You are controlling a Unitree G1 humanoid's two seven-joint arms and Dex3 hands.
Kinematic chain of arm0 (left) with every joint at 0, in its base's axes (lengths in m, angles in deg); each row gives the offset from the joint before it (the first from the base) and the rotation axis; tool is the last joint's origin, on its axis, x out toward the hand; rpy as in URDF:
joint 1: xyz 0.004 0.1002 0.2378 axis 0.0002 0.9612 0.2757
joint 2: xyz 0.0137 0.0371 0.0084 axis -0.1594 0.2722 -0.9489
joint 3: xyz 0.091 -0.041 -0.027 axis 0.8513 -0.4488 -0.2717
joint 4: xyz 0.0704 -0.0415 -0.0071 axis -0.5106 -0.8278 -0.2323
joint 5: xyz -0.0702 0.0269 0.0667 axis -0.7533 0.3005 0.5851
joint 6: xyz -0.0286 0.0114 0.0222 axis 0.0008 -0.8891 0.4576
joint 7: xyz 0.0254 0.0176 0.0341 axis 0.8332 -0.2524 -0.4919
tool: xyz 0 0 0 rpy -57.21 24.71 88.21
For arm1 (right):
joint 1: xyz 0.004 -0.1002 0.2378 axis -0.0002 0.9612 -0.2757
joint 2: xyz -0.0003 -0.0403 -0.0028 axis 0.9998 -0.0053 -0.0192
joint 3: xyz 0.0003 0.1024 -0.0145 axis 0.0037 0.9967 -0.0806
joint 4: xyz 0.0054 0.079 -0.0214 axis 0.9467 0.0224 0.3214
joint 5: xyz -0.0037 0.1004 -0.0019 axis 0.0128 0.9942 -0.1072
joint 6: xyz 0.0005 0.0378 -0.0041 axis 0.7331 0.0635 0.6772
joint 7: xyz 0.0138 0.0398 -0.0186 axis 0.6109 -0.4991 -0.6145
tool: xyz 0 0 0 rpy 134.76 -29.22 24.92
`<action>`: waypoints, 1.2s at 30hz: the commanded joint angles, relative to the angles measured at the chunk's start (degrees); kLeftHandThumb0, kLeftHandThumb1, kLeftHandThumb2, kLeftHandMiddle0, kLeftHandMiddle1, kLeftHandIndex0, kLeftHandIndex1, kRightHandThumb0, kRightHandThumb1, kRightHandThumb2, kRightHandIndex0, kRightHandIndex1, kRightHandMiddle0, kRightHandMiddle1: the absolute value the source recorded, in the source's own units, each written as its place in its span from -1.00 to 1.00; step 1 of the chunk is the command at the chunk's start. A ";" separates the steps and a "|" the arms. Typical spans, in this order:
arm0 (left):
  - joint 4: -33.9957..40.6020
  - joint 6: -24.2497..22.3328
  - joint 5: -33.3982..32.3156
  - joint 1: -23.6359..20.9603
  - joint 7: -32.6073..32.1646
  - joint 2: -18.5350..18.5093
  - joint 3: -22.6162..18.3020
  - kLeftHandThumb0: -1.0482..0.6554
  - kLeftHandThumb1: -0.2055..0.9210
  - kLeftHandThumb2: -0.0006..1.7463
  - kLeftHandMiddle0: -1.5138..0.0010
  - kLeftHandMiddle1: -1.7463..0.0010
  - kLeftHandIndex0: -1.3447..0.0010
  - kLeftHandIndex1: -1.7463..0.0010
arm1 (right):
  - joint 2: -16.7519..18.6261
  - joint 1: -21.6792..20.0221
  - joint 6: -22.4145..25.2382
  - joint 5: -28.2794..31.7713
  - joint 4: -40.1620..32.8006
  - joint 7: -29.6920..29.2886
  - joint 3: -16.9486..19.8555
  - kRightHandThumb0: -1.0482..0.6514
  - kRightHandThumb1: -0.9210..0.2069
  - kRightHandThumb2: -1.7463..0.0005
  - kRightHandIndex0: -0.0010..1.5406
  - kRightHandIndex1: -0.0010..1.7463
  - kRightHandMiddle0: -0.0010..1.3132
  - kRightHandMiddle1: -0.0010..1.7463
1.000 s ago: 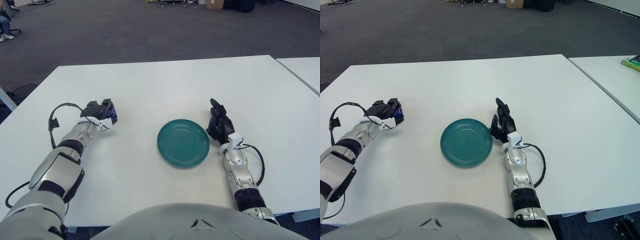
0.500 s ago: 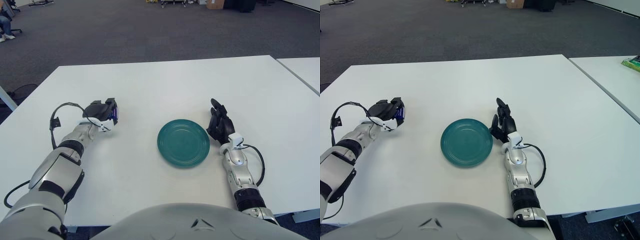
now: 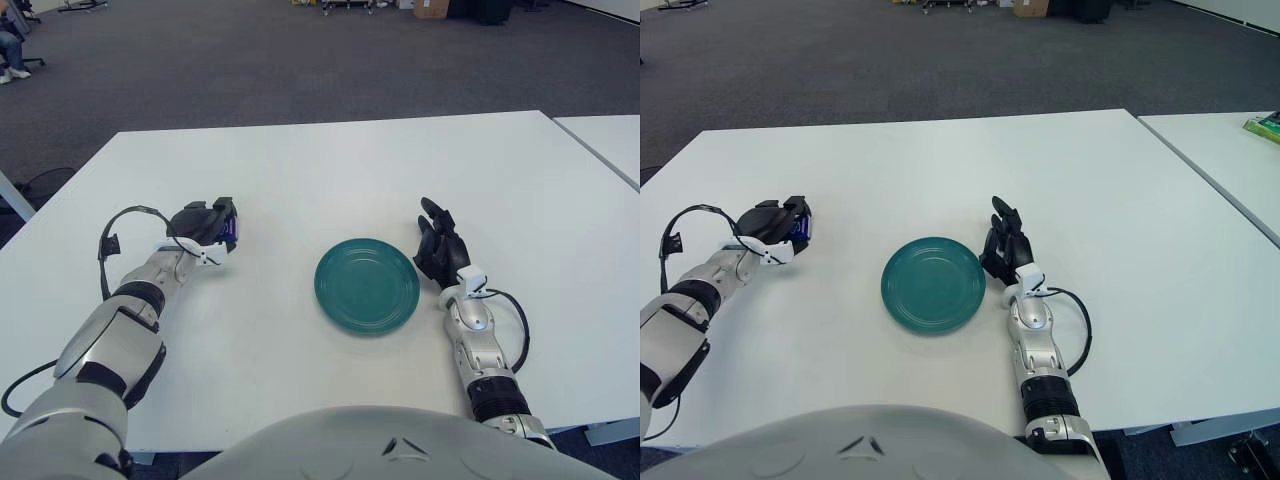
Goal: Put the gum into the plate.
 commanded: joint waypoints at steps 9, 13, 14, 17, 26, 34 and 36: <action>9.51 3.68 -3.04 -0.35 6.63 -4.47 -3.97 0.00 0.17 0.22 -0.51 -1.00 -0.36 -1.00 | 0.12 5.03 6.17 0.15 8.05 -1.08 1.01 -0.67 -1.00 -0.08 -0.62 -0.96 -1.00 -0.46; 22.25 3.29 -4.56 1.45 9.54 -7.87 -7.74 0.04 0.06 0.33 -0.57 -1.00 -0.42 -1.00 | 0.10 5.02 5.90 0.13 8.16 -1.16 0.98 -0.67 -1.00 -0.08 -0.60 -0.96 -1.00 -0.46; 26.21 3.30 -4.94 2.22 10.00 -8.87 -8.95 0.04 0.04 0.34 -0.57 -1.00 -0.43 -1.00 | 0.09 5.00 5.85 0.17 8.23 -1.19 1.03 -0.67 -1.00 -0.08 -0.60 -0.96 -1.00 -0.45; 33.48 2.57 -5.75 3.48 11.65 -10.27 -11.57 0.07 -0.05 0.43 -0.62 -1.00 -0.47 -1.00 | 0.10 4.71 5.69 0.17 8.82 -1.38 1.13 -0.66 -1.00 -0.08 -0.59 -0.96 -1.00 -0.46; 52.74 -4.31 -7.97 4.93 20.19 -8.33 -16.65 0.14 -0.21 0.56 -0.69 -1.00 -0.56 -1.00 | 0.22 4.19 5.52 0.10 10.04 -0.90 0.68 -0.65 -1.00 -0.06 -0.58 -0.97 -1.00 -0.47; 63.35 -5.01 -6.42 6.06 23.77 -6.68 -16.95 0.15 -0.24 0.57 -0.68 -1.00 -0.54 -1.00 | 0.68 3.95 5.29 -0.34 10.82 -1.34 0.24 -0.67 -1.00 -0.05 -0.59 -0.98 -1.00 -0.48; 65.23 -3.99 -5.05 6.31 24.15 -6.16 -15.83 0.13 -0.24 0.55 -0.67 -1.00 -0.51 -1.00 | 0.77 3.94 5.33 -0.57 10.87 -1.53 0.07 -0.68 -1.00 -0.05 -0.59 -0.98 -1.00 -0.48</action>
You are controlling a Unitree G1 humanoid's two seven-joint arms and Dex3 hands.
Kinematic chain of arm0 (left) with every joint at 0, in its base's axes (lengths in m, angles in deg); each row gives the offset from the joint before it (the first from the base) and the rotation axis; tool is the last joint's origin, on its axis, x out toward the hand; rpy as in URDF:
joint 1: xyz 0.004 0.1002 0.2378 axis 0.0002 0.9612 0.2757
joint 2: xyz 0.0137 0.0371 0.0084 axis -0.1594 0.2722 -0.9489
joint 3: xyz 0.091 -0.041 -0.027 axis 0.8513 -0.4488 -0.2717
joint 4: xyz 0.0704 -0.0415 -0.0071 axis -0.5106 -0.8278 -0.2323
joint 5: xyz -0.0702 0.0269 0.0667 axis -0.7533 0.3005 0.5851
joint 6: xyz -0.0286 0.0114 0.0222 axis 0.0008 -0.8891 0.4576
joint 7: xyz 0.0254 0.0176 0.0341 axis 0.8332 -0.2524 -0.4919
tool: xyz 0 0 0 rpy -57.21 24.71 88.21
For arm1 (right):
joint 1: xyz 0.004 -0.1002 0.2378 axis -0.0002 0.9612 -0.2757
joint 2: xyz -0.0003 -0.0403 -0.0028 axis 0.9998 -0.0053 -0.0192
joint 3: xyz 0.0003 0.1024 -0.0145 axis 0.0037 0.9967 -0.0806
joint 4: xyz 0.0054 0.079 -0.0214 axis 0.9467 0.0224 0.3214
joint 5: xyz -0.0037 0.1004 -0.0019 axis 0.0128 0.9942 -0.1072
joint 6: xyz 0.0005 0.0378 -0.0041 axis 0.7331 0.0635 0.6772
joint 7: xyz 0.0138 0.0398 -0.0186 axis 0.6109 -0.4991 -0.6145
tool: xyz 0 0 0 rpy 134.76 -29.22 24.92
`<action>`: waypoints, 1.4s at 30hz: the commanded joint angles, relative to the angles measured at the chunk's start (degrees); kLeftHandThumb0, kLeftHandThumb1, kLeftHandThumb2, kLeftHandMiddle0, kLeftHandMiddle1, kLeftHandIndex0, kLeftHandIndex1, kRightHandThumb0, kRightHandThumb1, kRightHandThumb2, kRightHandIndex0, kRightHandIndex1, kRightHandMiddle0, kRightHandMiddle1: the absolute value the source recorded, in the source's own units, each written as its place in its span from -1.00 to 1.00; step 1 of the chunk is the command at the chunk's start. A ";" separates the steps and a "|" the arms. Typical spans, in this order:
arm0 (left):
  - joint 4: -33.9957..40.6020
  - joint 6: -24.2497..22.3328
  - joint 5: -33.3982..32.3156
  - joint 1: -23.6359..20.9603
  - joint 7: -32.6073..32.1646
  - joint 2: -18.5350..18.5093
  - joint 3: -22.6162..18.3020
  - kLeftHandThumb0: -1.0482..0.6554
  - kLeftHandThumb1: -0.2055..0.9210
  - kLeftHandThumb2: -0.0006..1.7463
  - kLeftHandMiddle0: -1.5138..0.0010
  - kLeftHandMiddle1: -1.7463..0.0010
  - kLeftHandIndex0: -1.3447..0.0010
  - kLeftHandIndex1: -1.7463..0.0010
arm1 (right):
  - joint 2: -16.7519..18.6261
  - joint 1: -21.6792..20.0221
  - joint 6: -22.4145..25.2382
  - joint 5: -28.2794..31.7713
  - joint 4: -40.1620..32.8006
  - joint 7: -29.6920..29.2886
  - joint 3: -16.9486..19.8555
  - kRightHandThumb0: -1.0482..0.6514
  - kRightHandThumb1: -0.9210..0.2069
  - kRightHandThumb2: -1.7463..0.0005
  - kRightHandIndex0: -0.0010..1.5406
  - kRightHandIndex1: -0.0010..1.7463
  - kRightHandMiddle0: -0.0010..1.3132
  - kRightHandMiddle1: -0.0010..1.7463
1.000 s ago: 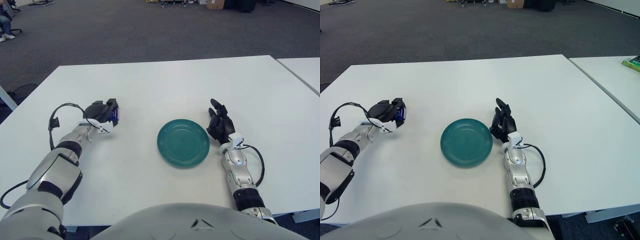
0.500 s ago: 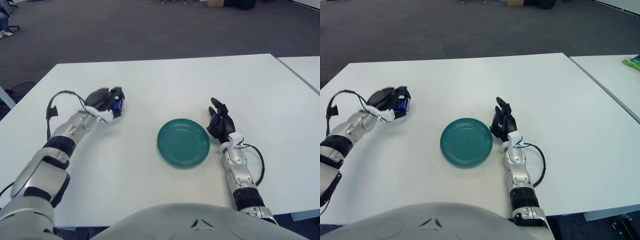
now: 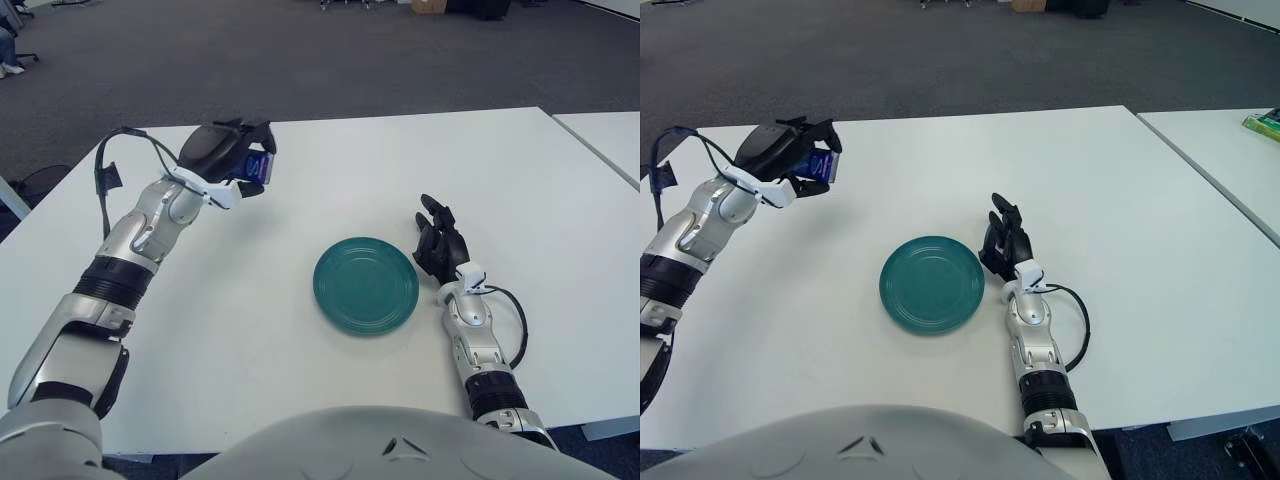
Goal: Put the gum into the plate.
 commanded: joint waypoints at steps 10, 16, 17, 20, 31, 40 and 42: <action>11.52 4.59 3.87 4.96 5.62 3.12 3.95 0.06 -0.22 0.51 -0.62 -1.00 -0.45 -1.00 | 1.17 5.86 6.12 -1.03 9.18 -1.80 -0.62 -0.69 -1.00 -0.07 -0.58 -0.98 -1.00 -0.46; 13.37 7.31 2.79 6.98 7.97 5.90 5.91 0.05 -0.24 0.52 -0.60 -1.00 -0.46 -1.00 | 1.88 5.42 5.73 -1.00 10.47 -2.32 -0.68 -0.69 -1.00 -0.07 -0.56 -0.98 -1.00 -0.45; 13.45 7.86 3.14 6.99 8.20 6.46 6.48 0.05 -0.25 0.52 -0.60 -1.00 -0.46 -1.00 | 1.97 5.29 5.61 -1.00 10.85 -2.46 -0.68 -0.69 -1.00 -0.07 -0.56 -0.98 -1.00 -0.45; 13.64 9.07 3.60 7.01 8.88 7.17 7.01 0.04 -0.26 0.53 -0.60 -1.00 -0.48 -1.00 | 2.24 5.16 5.45 -1.10 11.32 -2.85 -0.82 -0.70 -1.00 -0.07 -0.55 -0.97 -1.00 -0.46; 18.68 7.11 3.13 6.98 18.50 9.70 10.31 0.02 -0.28 0.58 -0.61 -1.00 -0.53 -1.00 | 2.64 5.41 3.91 -1.60 12.23 -3.26 -1.86 -0.68 -1.00 -0.07 -0.56 -0.99 -1.00 -0.56; 23.93 1.29 -1.45 10.31 29.06 10.06 12.22 0.04 -0.18 0.54 -0.63 -1.00 -0.53 -1.00 | 2.25 5.63 2.43 -4.52 12.10 -3.55 -3.72 -0.72 -1.00 -0.07 -0.79 -1.00 -1.00 -0.78; 24.06 1.20 -1.15 10.68 29.70 10.11 12.49 0.06 -0.19 0.54 -0.62 -1.00 -0.53 -1.00 | 2.48 6.05 2.35 -4.99 11.17 -3.80 -4.11 -0.73 -1.00 -0.07 -0.83 -1.00 -1.00 -0.82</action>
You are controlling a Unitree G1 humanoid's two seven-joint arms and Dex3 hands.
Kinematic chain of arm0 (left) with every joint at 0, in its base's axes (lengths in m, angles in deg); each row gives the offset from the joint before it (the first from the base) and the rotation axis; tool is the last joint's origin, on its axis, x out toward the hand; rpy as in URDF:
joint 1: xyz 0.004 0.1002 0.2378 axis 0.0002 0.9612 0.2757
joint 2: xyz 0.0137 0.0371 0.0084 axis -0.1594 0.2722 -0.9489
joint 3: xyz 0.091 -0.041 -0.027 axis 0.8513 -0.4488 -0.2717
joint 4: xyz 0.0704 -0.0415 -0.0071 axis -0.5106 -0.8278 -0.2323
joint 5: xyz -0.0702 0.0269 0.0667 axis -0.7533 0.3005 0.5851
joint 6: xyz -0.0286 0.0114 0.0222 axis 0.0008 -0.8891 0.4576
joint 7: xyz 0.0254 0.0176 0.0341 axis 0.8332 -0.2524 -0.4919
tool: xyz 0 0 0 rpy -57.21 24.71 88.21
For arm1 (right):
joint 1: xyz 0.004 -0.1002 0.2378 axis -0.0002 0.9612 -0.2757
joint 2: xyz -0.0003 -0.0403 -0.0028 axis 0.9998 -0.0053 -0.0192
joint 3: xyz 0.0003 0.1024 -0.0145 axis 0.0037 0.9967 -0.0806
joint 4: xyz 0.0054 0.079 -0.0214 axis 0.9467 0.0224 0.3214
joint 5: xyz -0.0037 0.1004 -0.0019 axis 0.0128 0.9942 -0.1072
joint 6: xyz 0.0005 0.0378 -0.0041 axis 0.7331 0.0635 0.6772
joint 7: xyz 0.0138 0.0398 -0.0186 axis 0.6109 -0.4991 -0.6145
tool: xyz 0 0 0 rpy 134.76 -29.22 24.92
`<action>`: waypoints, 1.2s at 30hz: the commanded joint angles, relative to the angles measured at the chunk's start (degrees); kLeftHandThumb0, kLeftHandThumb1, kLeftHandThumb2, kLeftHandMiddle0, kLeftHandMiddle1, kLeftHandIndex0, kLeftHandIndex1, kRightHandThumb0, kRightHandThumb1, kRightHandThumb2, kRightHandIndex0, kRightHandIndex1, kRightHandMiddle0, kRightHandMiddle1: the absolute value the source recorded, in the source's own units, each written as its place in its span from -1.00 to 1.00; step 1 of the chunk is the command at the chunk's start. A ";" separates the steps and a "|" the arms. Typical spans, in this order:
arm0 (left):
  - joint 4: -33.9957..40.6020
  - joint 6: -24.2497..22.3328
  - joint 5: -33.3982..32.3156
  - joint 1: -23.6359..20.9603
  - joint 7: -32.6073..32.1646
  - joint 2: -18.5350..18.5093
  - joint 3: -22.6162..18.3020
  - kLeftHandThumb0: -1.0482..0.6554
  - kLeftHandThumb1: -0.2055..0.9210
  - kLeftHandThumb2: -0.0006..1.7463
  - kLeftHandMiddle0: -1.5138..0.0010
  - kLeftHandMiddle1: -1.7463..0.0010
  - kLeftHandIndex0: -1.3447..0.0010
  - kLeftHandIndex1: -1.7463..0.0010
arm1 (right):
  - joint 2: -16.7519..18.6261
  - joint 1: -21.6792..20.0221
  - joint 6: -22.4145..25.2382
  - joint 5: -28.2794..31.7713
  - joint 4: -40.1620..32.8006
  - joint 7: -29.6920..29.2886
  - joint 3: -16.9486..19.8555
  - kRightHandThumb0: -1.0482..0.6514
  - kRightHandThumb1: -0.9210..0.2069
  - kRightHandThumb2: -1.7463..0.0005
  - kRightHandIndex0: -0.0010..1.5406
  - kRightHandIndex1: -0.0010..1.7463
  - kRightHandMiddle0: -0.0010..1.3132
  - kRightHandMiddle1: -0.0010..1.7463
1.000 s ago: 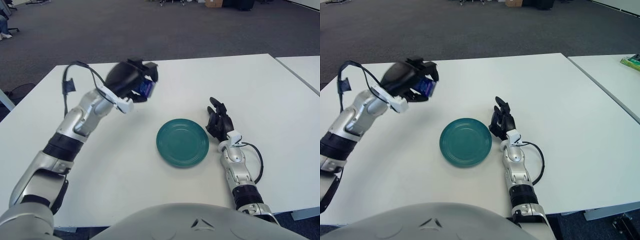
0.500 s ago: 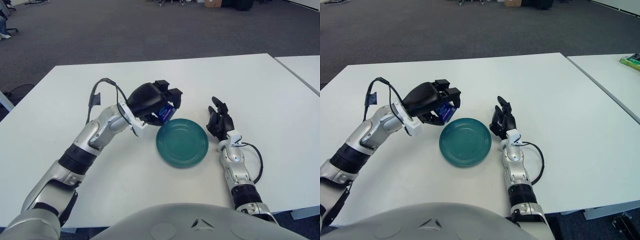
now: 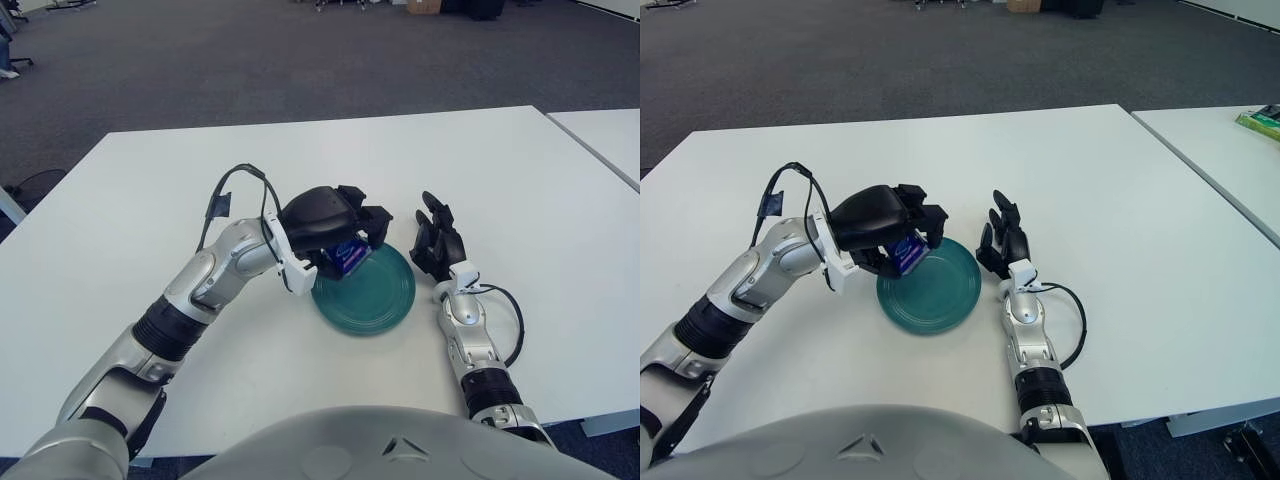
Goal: Put the gum into the plate.
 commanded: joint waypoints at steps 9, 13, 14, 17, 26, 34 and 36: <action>-0.98 1.19 -1.90 1.30 4.15 0.01 0.93 -0.14 -0.19 0.58 -0.46 -1.00 -0.23 -1.00 | 2.82 11.05 6.32 -2.34 1.49 -1.18 -3.42 -0.69 -1.00 -0.10 -0.89 -1.00 -1.00 -0.80; -3.11 2.92 -3.96 1.06 5.17 0.07 1.47 -0.26 0.10 0.36 -0.23 -1.00 0.16 -1.00 | 3.49 14.68 10.86 -4.02 -8.25 -2.29 -5.46 -0.69 -1.00 -0.09 -0.87 -0.99 -1.00 -0.76; -3.55 3.21 -4.36 1.07 5.40 0.08 1.57 -0.26 0.15 0.32 -0.15 -1.00 0.20 -1.00 | 3.62 15.15 11.86 -4.34 -9.83 -2.56 -5.89 -0.69 -1.00 -0.09 -0.86 -0.99 -1.00 -0.75; -6.39 4.64 -4.16 1.45 4.90 0.44 2.25 -0.25 0.36 0.14 0.24 -0.89 0.35 -1.00 | 4.10 16.45 14.54 -5.40 -13.75 -3.26 -7.23 -0.69 -1.00 -0.08 -0.83 -0.98 -1.00 -0.71; -10.42 10.08 -1.32 1.85 -0.01 1.51 1.63 -0.95 0.98 -0.44 0.80 0.17 0.96 -0.36 | 3.80 19.53 17.33 -5.63 -19.52 -0.97 -9.64 -0.62 -1.00 -0.08 -0.71 -0.95 -1.00 -0.53; -11.91 13.78 3.29 1.76 -4.78 1.10 0.66 -1.00 1.00 -0.38 0.90 0.91 1.00 0.50 | 2.36 19.04 13.27 0.95 -21.65 5.54 -8.44 -0.61 -1.00 -0.19 -0.68 -0.96 -1.00 -0.46; -12.18 14.42 4.49 1.61 -5.79 0.99 0.47 -1.00 1.00 -0.37 0.93 0.95 1.00 0.61 | 1.96 18.52 11.13 1.39 -20.91 6.21 -8.36 -0.62 -1.00 -0.21 -0.68 -0.96 -1.00 -0.46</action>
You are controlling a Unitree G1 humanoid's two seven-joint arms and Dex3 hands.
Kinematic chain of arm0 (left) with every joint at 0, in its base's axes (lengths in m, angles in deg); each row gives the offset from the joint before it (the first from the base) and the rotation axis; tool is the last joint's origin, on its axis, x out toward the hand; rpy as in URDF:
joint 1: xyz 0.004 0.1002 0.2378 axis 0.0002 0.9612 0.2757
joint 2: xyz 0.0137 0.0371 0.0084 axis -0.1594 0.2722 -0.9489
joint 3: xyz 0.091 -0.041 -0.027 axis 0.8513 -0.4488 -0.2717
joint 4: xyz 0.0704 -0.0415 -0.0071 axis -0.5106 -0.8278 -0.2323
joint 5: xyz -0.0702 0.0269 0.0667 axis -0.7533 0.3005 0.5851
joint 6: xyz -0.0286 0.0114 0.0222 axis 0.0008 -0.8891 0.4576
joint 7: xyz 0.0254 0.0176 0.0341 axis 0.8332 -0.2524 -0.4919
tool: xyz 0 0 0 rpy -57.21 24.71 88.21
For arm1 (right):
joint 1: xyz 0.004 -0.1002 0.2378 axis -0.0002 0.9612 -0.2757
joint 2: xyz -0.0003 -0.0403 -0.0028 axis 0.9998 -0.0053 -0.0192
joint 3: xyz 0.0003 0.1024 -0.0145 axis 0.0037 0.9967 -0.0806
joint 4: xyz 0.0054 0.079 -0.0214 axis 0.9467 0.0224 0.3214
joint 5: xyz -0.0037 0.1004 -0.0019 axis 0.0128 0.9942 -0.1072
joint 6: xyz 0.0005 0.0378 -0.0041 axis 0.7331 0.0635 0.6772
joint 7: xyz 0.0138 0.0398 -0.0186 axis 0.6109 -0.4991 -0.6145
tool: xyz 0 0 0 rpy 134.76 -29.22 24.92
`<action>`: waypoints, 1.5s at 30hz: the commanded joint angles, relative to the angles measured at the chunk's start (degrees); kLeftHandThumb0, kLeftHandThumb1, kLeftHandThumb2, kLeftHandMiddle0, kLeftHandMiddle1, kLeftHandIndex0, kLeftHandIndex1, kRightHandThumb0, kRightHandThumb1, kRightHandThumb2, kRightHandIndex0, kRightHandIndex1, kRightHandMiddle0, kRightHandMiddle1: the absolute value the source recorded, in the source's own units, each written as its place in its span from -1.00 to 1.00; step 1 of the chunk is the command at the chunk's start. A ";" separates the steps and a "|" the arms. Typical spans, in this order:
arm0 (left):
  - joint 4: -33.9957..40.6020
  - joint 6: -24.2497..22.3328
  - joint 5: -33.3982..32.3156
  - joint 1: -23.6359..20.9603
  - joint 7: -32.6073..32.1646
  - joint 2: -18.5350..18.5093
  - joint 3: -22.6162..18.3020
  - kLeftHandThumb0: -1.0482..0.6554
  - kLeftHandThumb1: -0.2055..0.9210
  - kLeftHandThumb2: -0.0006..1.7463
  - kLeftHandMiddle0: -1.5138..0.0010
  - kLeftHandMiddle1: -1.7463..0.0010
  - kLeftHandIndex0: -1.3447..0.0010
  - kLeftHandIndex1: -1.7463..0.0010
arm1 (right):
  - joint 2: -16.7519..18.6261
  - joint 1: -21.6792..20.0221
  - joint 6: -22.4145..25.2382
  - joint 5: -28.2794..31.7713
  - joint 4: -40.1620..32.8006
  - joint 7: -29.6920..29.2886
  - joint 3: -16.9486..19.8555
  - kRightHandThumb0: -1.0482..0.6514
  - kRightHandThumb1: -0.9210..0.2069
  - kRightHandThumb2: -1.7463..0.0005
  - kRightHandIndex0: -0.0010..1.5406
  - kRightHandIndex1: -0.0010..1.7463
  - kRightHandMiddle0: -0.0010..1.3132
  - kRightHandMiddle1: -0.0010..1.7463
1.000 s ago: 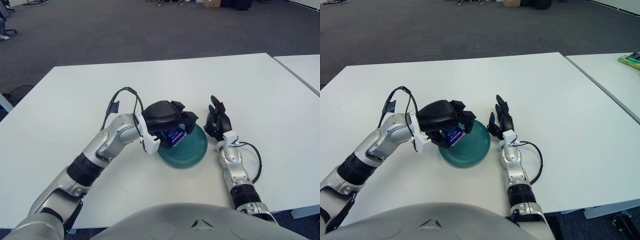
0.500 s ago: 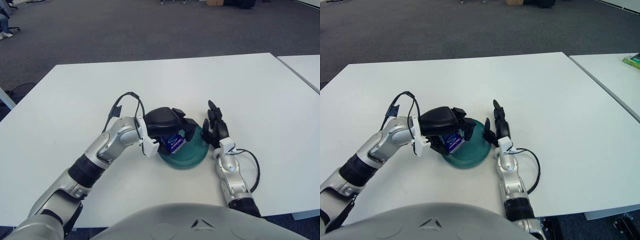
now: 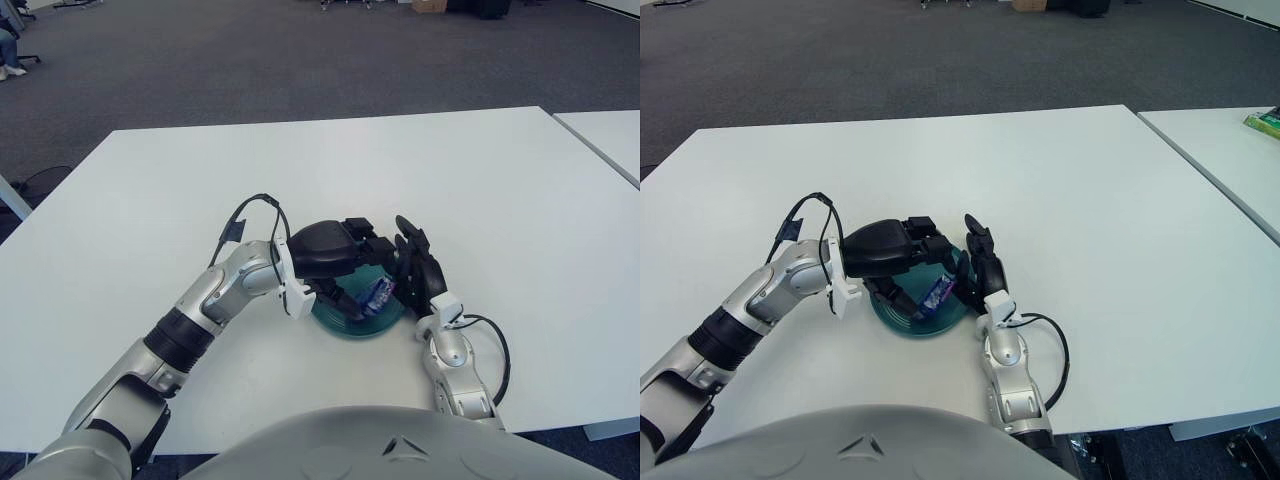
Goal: Put the gum into the plate.
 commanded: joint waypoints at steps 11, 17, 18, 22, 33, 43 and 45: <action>-2.25 1.51 4.17 -1.20 -3.74 0.19 -0.83 -1.00 1.00 -0.38 1.00 1.00 1.00 0.99 | -2.09 1.95 -4.53 -0.50 6.20 1.29 0.07 -0.67 -1.00 -0.25 -0.77 -1.00 -1.00 -0.60; -3.62 1.16 3.92 -1.15 -4.63 1.43 -0.96 -1.00 1.00 -0.37 1.00 1.00 1.00 1.00 | -2.63 2.01 -0.36 0.28 5.76 2.04 0.77 -0.67 -1.00 -0.25 -0.80 -1.00 -1.00 -0.61; -3.83 1.04 3.86 -1.08 -4.96 1.65 -1.15 -1.00 1.00 -0.36 1.00 1.00 1.00 1.00 | -2.59 1.75 1.34 0.19 5.90 1.83 0.99 -0.67 -1.00 -0.24 -0.82 -1.00 -1.00 -0.63; -4.08 0.42 3.69 -0.98 -5.72 2.09 -1.84 -1.00 1.00 -0.32 1.00 1.00 1.00 1.00 | -2.25 -0.90 4.30 -0.42 9.89 0.54 2.08 -0.70 -1.00 -0.22 -0.88 -1.00 -1.00 -0.70; -4.13 -3.11 3.53 -0.33 -7.76 2.73 -5.17 -1.00 1.00 -0.26 1.00 1.00 1.00 1.00 | -1.49 -6.21 4.95 -1.28 19.87 -4.63 4.48 -0.72 -1.00 -0.15 -0.91 -0.99 -1.00 -0.80; -4.00 -8.23 -0.08 2.04 -11.40 4.16 -10.41 -1.00 1.00 -0.25 1.00 1.00 1.00 1.00 | -1.79 -7.32 1.24 -0.90 24.96 -5.23 4.94 -0.74 -1.00 -0.06 -0.89 -0.99 -1.00 -0.76; -3.34 -10.14 -1.89 2.87 -11.27 4.66 -11.83 -1.00 1.00 -0.26 1.00 1.00 1.00 1.00 | -1.75 -8.13 0.04 -0.20 26.90 -4.95 5.49 -0.73 -1.00 -0.04 -0.89 -0.99 -1.00 -0.76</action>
